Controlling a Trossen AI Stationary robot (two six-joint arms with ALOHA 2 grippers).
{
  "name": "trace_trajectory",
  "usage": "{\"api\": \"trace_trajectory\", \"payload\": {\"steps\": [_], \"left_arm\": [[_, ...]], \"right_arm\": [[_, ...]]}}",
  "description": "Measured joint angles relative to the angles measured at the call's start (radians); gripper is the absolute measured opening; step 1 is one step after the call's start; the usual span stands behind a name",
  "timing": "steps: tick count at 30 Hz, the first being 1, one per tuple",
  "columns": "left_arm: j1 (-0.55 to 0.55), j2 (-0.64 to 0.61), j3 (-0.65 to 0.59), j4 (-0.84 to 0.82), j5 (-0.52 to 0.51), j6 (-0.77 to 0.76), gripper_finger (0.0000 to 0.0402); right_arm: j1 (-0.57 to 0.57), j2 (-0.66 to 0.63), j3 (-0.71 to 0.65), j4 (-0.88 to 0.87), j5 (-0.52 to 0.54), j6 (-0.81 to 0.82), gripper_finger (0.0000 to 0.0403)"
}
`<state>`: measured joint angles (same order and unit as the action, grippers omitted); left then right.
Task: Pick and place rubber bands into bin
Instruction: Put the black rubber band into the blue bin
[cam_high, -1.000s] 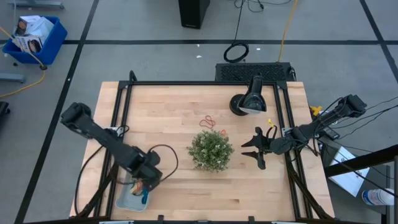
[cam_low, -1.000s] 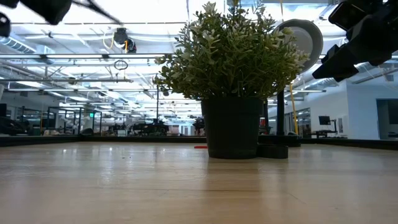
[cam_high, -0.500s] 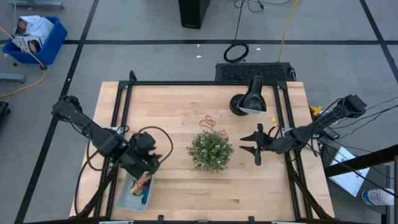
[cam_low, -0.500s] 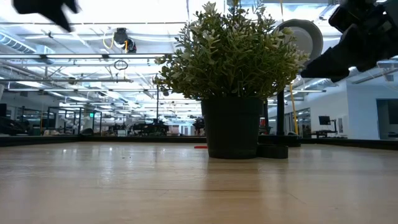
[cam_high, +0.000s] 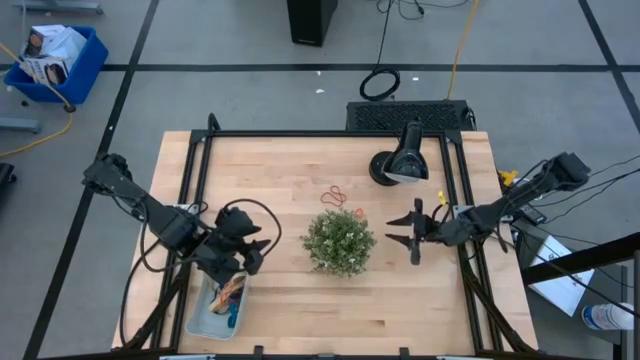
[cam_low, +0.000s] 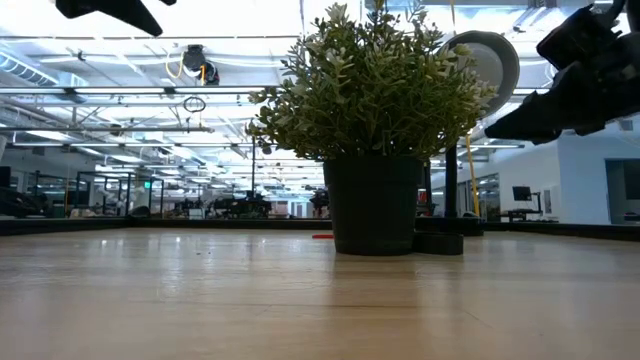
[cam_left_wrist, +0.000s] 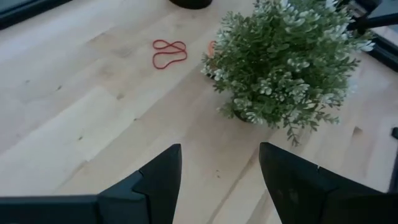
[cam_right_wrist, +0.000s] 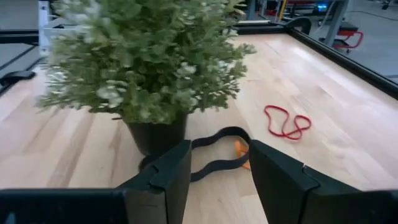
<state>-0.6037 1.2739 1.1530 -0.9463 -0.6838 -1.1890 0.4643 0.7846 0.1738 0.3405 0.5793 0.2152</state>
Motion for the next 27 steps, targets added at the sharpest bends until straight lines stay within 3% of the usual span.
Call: {"api": "trace_trajectory", "payload": {"steps": [7,14,18,23,27], "left_arm": [[0.001,0.0,0.0,0.042,0.001,0.035,0.0223],[0.001,0.002,0.0,0.043,0.001,0.035,0.0223],[0.001,0.002,0.0,0.043,0.001,0.034,0.0223],[0.001,0.002,0.0,0.043,0.001,0.037,0.0223],[0.001,0.002,0.0,0.043,0.001,0.064,0.0223]], "right_arm": [[-0.041,0.032,0.027,-0.045,-0.005,-0.064,0.0155],[-0.049,0.169,0.147,-0.226,-0.032,-0.07,0.0155],[-0.049,0.253,0.185,-0.232,-0.104,0.028,0.0155],[-0.054,0.36,0.213,-0.228,-0.102,0.21,0.0147],[-0.056,0.445,0.226,-0.126,-0.083,0.217,0.0131]]}}
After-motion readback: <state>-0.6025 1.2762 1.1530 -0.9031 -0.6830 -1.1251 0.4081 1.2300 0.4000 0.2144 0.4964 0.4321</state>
